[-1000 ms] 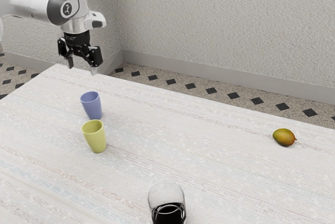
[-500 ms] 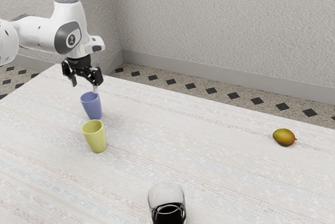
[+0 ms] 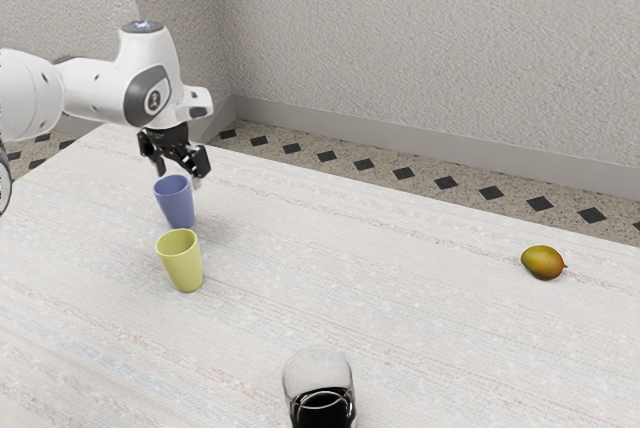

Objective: Place the left cup onto the right cup

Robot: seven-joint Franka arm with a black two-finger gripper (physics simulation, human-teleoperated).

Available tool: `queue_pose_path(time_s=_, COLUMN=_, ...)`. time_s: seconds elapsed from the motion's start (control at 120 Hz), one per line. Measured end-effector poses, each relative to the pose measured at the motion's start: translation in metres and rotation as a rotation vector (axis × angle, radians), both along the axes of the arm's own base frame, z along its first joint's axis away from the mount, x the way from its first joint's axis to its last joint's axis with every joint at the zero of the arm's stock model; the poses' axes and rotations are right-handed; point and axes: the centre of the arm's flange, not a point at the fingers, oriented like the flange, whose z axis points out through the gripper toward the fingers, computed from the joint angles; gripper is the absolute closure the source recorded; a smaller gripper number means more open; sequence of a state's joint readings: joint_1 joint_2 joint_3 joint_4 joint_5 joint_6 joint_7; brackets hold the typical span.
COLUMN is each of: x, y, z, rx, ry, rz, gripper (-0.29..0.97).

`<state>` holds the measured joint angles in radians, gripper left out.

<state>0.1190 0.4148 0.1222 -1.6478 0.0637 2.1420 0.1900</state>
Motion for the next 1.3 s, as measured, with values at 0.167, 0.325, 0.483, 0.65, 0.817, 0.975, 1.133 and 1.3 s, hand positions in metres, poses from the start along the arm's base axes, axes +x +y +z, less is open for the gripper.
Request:
queue_pose_path(time_s=0.167, x=0.013, y=0.007, z=-0.017, rx=-0.008, ry=-0.006, rz=-0.021, gripper=0.0)
queue_pose_path(time_s=0.325, x=0.016, y=0.022, z=-0.035, rx=-0.026, ry=0.0, rz=-0.023, gripper=0.0)
queue_pose_path(time_s=0.483, x=0.016, y=0.029, z=-0.049, rx=-0.037, ry=0.005, rz=-0.036, gripper=0.01)
queue_pose_path(time_s=0.65, x=0.021, y=0.03, z=-0.055, rx=-0.037, ry=-0.003, rz=-0.059, gripper=0.07)
queue_pose_path(time_s=0.817, x=0.022, y=0.033, z=-0.064, rx=-0.039, ry=0.0, rz=-0.074, gripper=0.29)
queue_pose_path(time_s=0.975, x=0.023, y=0.034, z=-0.071, rx=-0.045, ry=0.002, rz=-0.084, gripper=0.46)
queue_pose_path(time_s=1.133, x=0.024, y=0.034, z=-0.072, rx=-0.046, ry=-0.005, rz=-0.095, gripper=0.62)
queue_pose_path(time_s=1.3, x=0.025, y=0.034, z=-0.072, rx=-0.044, ry=-0.012, rz=-0.106, gripper=0.72)
